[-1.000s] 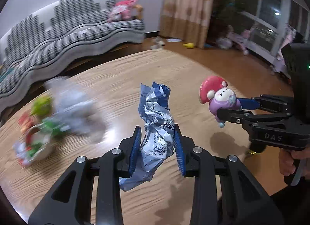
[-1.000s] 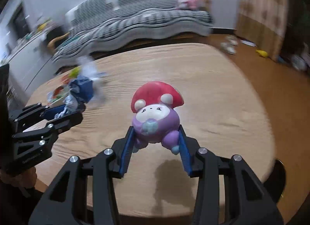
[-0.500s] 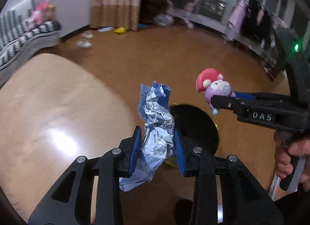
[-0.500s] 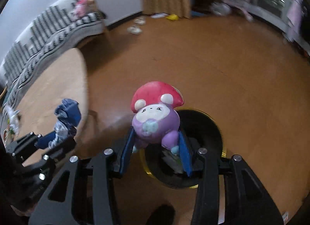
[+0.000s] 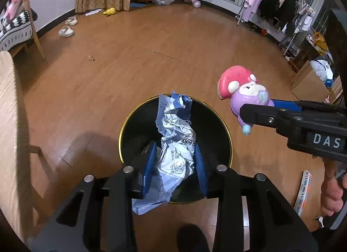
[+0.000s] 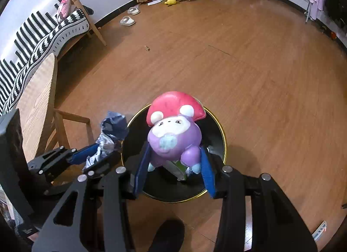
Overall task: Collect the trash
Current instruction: 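Carry foil and toy over the bin and open both grippers, then grasp the green snack bag with the left gripper while the right grasps the plastic bag, then carry green bag and plastic bag to the bin and open both grippers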
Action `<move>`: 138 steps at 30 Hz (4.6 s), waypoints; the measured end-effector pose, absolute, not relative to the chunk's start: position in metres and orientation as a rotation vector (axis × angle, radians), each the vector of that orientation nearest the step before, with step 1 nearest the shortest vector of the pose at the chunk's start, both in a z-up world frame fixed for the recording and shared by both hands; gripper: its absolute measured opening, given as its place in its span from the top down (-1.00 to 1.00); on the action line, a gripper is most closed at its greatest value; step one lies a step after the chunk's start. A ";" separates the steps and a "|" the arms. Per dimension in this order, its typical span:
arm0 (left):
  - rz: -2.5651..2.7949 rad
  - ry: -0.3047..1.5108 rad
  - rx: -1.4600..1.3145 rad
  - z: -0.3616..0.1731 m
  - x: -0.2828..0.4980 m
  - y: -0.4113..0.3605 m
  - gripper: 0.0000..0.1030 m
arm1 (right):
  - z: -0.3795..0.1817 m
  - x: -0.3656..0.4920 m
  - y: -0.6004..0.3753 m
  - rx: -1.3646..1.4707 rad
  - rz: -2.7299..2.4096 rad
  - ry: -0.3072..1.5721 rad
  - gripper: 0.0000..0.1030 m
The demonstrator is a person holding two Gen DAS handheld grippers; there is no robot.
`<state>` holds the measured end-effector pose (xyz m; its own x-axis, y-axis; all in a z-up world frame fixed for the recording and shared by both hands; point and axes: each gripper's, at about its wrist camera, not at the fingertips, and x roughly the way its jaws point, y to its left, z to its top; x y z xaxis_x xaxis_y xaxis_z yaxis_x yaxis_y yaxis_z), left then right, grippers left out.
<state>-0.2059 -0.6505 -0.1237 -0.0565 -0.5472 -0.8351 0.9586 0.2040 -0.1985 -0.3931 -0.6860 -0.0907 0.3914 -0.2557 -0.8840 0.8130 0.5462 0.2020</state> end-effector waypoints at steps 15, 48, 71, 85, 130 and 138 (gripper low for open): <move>-1.356 0.941 0.514 -0.101 -0.219 -0.638 -0.48 | -0.090 -0.384 -0.684 0.723 -0.772 0.926 -0.01; -0.448 0.741 0.329 0.013 0.079 -0.158 -0.87 | 0.014 -0.014 -0.338 0.299 -0.062 0.873 -0.39; -0.430 0.741 0.531 -0.036 0.151 -0.152 -0.87 | -0.047 0.161 -0.285 0.365 0.119 0.904 0.53; -0.451 0.749 0.323 0.002 0.141 -0.138 -0.26 | 0.024 0.068 -0.299 0.333 0.084 0.759 0.56; -1.260 0.846 0.429 -0.058 -0.198 -0.610 -0.26 | -0.127 -0.404 -0.699 0.741 -0.786 1.069 0.55; -1.258 0.875 0.420 -0.070 -0.197 -0.621 -0.26 | -0.123 -0.396 -0.696 0.728 -0.791 1.046 -0.06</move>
<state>-0.1968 -0.6208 -0.0696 0.0532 -0.6433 -0.7637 0.9398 0.2907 -0.1794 -0.3958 -0.6959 -0.1228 0.2896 -0.2112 -0.9336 0.8405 0.5228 0.1424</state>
